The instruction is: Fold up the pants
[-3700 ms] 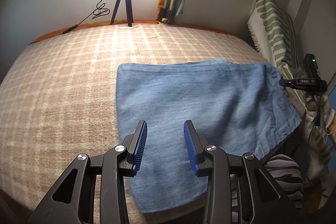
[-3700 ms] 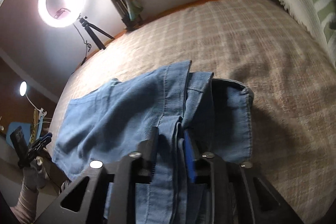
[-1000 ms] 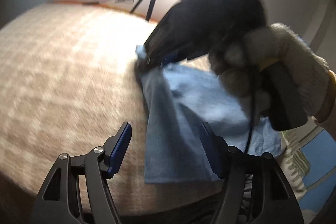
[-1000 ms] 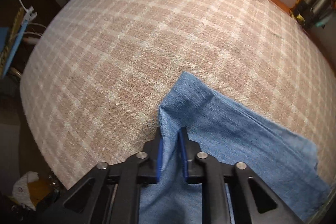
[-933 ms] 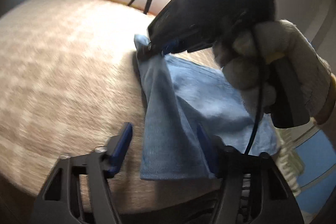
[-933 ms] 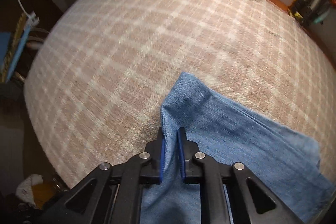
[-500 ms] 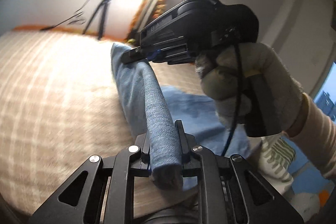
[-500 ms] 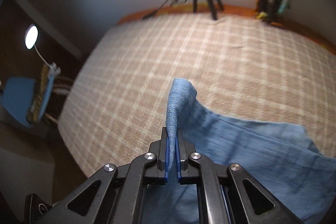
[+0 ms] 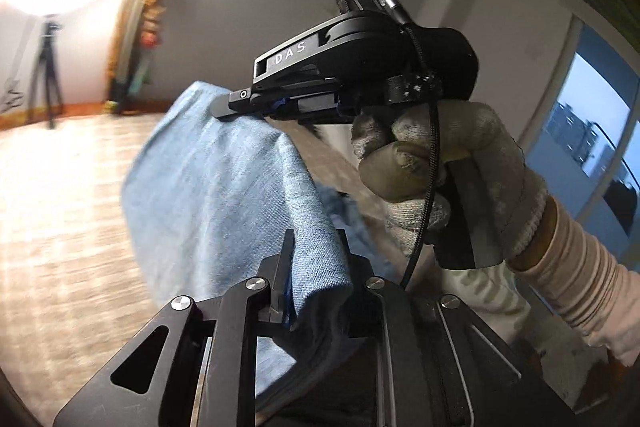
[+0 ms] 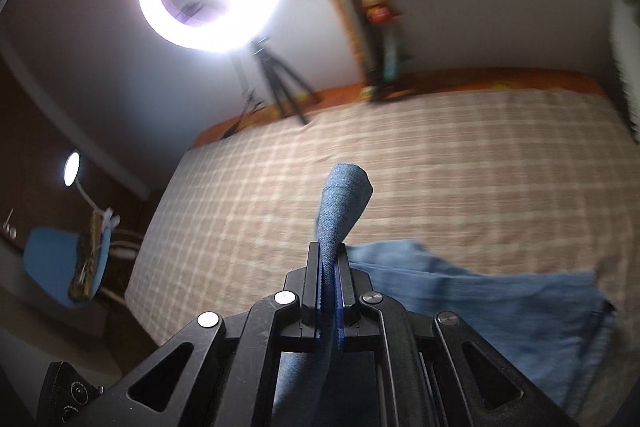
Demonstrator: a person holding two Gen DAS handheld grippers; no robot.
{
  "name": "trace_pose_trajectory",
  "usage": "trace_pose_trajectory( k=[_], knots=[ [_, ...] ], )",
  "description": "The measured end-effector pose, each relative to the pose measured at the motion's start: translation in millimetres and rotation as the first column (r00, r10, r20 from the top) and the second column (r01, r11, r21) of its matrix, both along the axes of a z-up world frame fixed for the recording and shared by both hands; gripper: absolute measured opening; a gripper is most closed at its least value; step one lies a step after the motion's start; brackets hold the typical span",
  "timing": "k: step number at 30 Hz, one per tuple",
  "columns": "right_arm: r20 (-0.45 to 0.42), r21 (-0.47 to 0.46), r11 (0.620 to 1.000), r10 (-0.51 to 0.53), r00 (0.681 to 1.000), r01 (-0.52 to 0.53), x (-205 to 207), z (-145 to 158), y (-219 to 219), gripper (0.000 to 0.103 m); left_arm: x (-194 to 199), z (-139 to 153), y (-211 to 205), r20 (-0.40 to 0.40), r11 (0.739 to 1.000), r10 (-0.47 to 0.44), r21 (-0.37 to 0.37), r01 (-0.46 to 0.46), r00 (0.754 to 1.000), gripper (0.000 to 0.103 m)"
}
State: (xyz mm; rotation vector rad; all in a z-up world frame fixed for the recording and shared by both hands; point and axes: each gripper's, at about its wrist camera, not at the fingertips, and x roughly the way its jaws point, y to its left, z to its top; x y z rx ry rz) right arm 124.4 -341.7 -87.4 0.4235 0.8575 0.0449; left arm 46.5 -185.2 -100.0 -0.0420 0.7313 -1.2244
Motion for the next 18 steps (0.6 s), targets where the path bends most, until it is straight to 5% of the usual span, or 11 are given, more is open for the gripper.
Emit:
trace_pose_trajectory(
  k=[12, 18],
  knots=[
    [0.002, 0.051, 0.976, -0.212, 0.977, 0.212, -87, -22, -136, 0.002, -33, -17, -123, 0.030, 0.969, -0.230, 0.104, 0.226, 0.973, 0.013],
    [-0.015, 0.050, 0.968, -0.246, 0.969, 0.247, -103, -40, -169, 0.002, -40, -37, -164, 0.011, 0.946, -0.291, 0.152, 0.286, 0.957, 0.013]
  ],
)
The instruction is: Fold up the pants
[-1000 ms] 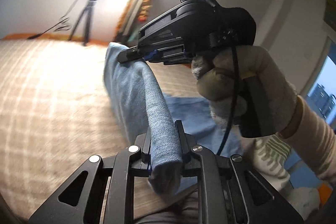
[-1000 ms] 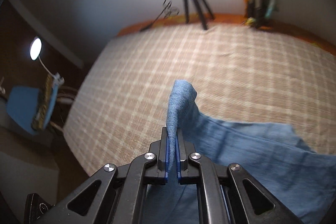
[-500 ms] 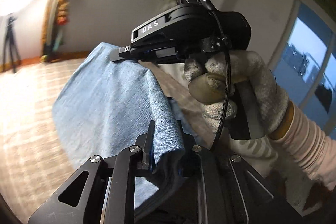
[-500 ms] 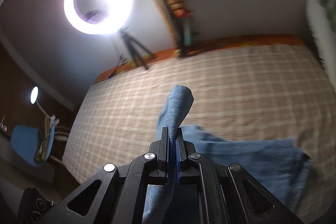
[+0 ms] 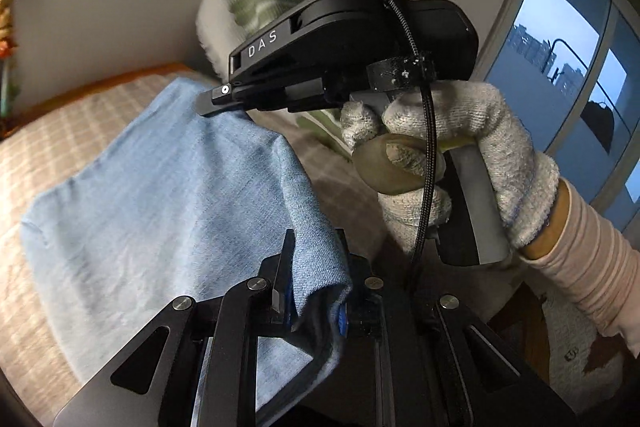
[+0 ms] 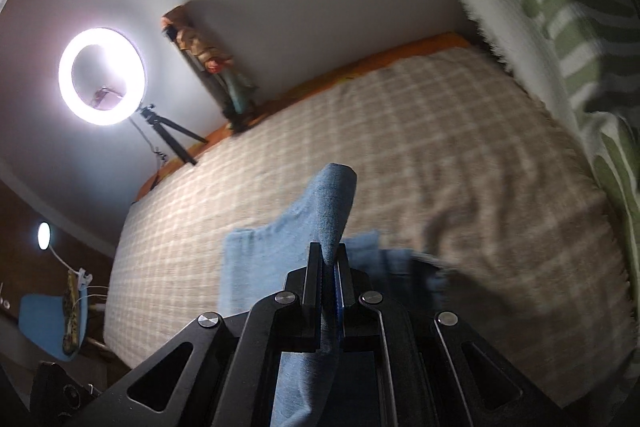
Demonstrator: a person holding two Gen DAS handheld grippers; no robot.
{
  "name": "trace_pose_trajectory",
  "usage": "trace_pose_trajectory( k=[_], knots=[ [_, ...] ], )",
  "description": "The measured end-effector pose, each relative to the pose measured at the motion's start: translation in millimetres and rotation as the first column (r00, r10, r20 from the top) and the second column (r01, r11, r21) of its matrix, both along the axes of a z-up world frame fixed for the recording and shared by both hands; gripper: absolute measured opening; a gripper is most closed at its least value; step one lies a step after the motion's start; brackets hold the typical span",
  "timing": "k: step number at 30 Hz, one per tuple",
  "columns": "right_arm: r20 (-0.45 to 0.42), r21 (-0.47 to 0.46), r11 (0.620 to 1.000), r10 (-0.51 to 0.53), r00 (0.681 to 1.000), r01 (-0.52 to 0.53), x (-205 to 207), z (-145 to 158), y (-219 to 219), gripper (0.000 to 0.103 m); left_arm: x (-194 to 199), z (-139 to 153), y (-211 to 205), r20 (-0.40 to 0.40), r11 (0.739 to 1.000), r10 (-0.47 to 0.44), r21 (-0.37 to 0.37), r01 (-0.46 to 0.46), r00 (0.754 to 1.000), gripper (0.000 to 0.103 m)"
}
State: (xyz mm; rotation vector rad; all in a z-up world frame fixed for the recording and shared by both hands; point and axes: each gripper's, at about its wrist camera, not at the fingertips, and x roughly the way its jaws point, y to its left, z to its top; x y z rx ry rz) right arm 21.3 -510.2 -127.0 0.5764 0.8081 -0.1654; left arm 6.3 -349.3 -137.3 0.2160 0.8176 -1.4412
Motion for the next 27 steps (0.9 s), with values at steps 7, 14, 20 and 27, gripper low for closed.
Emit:
trace_pose_trajectory(
  k=[7, 14, 20, 27],
  knots=[
    [-0.040, 0.042, 0.999, -0.031, 0.999, 0.033, -12, -43, -31, 0.002, 6, -26, -34, -0.004, 0.997, -0.033, 0.065, 0.033, 0.999, 0.013],
    [-0.046, 0.077, 0.997, -0.020, 0.999, 0.024, -9, -72, -46, 0.002, 5, -36, -43, -0.021, 0.994, -0.042, 0.096, 0.044, 0.999, 0.019],
    [-0.057, 0.044, 0.999, 0.006, 0.998, -0.003, -6, -70, -45, 0.002, -14, -42, -43, 0.002, 0.990, -0.090, 0.107, 0.089, 0.996, 0.025],
    [-0.119, -0.069, 0.997, -0.026, 0.993, 0.018, -11, -67, -45, 0.020, -20, -40, -32, -0.008, 0.988, -0.109, 0.109, 0.109, 0.994, 0.029]
  ],
)
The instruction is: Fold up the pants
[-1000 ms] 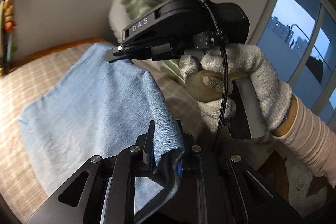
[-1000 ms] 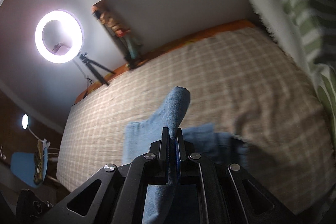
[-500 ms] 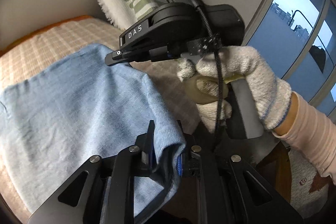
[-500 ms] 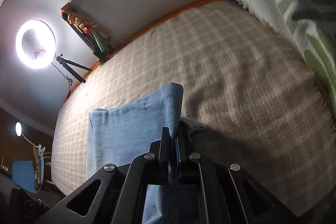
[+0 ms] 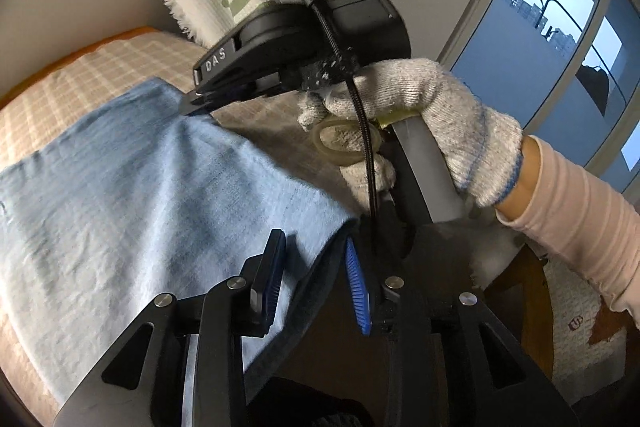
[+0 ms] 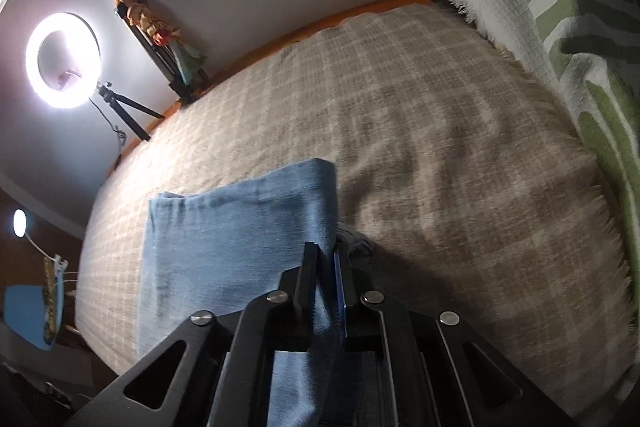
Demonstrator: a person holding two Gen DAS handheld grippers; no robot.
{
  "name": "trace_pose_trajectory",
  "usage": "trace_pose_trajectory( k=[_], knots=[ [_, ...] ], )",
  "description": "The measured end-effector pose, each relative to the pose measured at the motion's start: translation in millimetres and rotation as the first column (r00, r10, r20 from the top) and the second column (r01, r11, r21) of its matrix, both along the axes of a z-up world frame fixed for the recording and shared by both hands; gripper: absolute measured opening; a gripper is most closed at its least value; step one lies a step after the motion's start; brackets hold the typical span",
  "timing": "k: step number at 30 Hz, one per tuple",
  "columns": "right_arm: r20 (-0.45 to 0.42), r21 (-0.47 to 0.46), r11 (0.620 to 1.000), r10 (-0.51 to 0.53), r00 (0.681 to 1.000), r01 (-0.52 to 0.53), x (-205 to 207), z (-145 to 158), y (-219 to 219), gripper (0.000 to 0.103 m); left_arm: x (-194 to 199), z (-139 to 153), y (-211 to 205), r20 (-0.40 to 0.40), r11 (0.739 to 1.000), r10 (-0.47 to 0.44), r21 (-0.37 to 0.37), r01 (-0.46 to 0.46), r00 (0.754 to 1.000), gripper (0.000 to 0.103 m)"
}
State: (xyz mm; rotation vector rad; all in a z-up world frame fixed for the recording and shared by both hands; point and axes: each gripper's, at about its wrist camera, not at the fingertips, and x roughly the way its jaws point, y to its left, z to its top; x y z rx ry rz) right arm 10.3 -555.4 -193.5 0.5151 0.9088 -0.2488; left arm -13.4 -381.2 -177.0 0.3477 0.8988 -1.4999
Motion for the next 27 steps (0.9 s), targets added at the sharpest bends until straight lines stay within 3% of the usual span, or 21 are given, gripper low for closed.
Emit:
trace_pose_trajectory(
  k=[1, 4, 10, 14, 20, 27],
  knots=[
    [-0.007, -0.023, 1.000, -0.004, 1.000, 0.004, -2, 2, 0, 0.027, -1, 2, 2, 0.002, 1.000, -0.006, 0.001, 0.006, 1.000, 0.029],
    [0.010, -0.037, 0.999, -0.006, 1.000, 0.006, -13, 10, -1, 0.029, -8, 10, 12, 0.038, 1.000, -0.019, -0.009, 0.019, 0.999, 0.041],
    [0.058, -0.075, 0.996, 0.051, 0.997, -0.046, -42, 28, 21, 0.043, 5, 25, 39, 0.047, 0.998, 0.056, -0.035, -0.054, 0.997, 0.047],
    [0.059, -0.060, 0.993, 0.100, 0.993, -0.097, -51, 22, 40, 0.066, 27, 33, 62, 0.062, 0.988, 0.149, -0.039, -0.147, 0.987, 0.058],
    [0.051, -0.081, 0.989, 0.130, 0.990, -0.125, -53, 10, 51, 0.084, 55, 35, 91, 0.134, 0.956, 0.293, -0.014, -0.294, 0.947, 0.071],
    [0.012, -0.090, 0.986, 0.139, 0.990, -0.137, -41, -4, 43, 0.088, 80, 19, 102, 0.164, 0.914, 0.395, 0.025, -0.404, 0.904, 0.072]
  ],
)
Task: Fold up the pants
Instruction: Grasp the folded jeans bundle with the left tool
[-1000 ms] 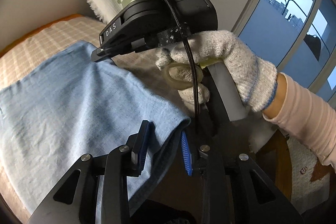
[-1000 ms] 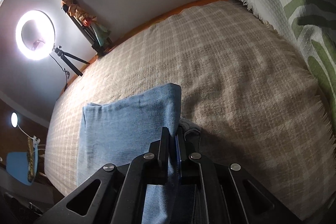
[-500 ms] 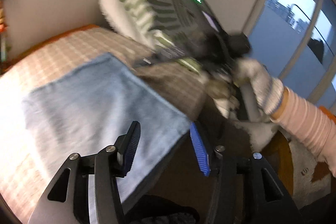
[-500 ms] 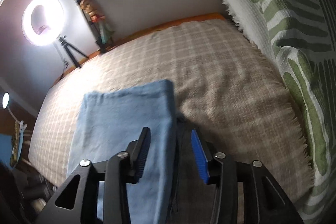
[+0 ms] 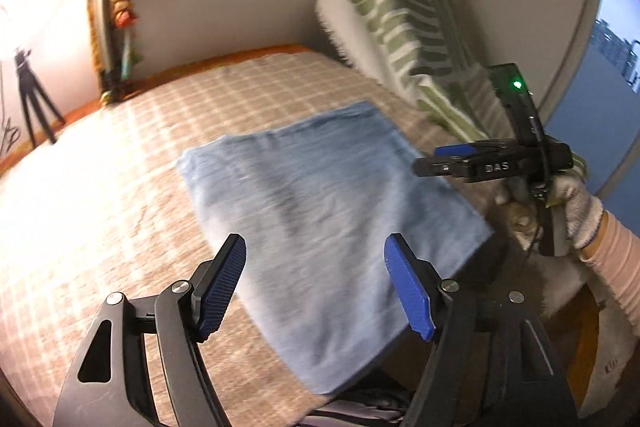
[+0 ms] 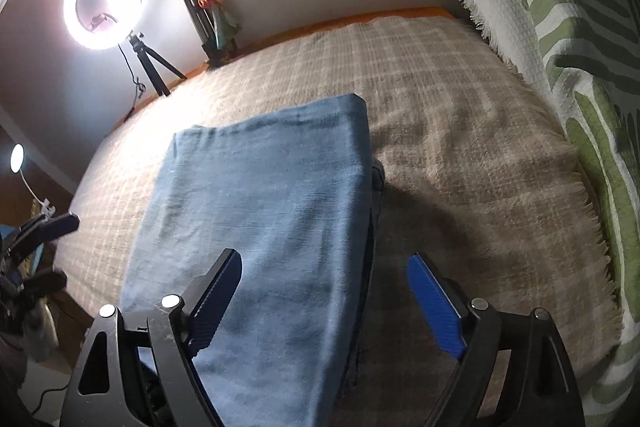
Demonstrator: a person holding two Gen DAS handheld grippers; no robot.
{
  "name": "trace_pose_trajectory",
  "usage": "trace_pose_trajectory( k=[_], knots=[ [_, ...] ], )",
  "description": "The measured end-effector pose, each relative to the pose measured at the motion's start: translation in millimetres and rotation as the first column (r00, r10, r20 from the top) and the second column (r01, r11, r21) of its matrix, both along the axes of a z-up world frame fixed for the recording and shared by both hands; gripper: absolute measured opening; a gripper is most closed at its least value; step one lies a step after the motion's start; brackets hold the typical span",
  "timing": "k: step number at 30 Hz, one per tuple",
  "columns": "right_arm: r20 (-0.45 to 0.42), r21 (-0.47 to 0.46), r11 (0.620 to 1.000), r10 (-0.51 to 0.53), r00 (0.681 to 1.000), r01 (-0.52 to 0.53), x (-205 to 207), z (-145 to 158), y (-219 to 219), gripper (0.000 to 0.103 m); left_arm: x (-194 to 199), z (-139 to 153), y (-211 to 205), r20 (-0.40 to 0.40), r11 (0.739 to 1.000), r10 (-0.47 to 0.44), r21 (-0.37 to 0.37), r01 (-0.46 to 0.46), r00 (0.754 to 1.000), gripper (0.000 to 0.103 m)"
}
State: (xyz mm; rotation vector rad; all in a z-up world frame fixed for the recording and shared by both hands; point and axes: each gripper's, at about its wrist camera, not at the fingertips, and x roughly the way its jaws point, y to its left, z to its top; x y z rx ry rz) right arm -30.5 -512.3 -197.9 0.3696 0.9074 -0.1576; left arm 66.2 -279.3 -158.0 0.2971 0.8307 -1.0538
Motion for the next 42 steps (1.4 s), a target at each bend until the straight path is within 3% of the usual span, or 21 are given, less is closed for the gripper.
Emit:
trace_pose_trajectory(
  k=[12, 17, 24, 30, 33, 36, 38, 42],
  knots=[
    [-0.009, 0.096, 0.995, -0.011, 1.000, 0.011, 16, -24, -31, 0.088, 35, -32, 4, -0.046, 0.994, 0.094, 0.064, -0.091, 0.994, 0.072],
    [-0.005, 0.139, 0.990, 0.013, 1.000, -0.012, 22, -28, -36, 0.090, 47, -41, 7, -0.122, 0.993, 0.118, 0.041, -0.113, 0.986, 0.072],
    [0.000, 0.239, 0.969, 0.061, 0.998, -0.059, 28, -42, -45, 0.094, 68, -58, 11, -0.309, 0.988, 0.139, -0.022, -0.153, 0.941, 0.072],
    [0.054, 0.249, 0.962, 0.098, 0.994, -0.108, 24, -46, -42, 0.101, 78, -78, 6, -0.387, 0.987, 0.149, -0.003, -0.163, 0.910, 0.072],
    [0.074, 0.251, 0.954, 0.151, 0.986, -0.165, 27, -47, -31, 0.094, 85, -91, 4, -0.444, 0.984, 0.161, 0.004, -0.178, 0.882, 0.072],
    [0.090, 0.253, 0.946, 0.183, 0.979, -0.200, 28, -47, -22, 0.084, 86, -92, 3, -0.433, 0.983, 0.158, -0.015, -0.182, 0.887, 0.072],
    [0.099, 0.296, 0.929, 0.202, 0.974, -0.222, 30, -51, -19, 0.063, 86, -92, -1, -0.426, 0.985, 0.149, -0.019, -0.174, 0.892, 0.072],
    [0.098, 0.293, 0.935, 0.178, 0.979, -0.200, 30, -52, -12, 0.053, 85, -92, -13, -0.423, 0.988, 0.124, -0.028, -0.150, 0.898, 0.066]
  ],
)
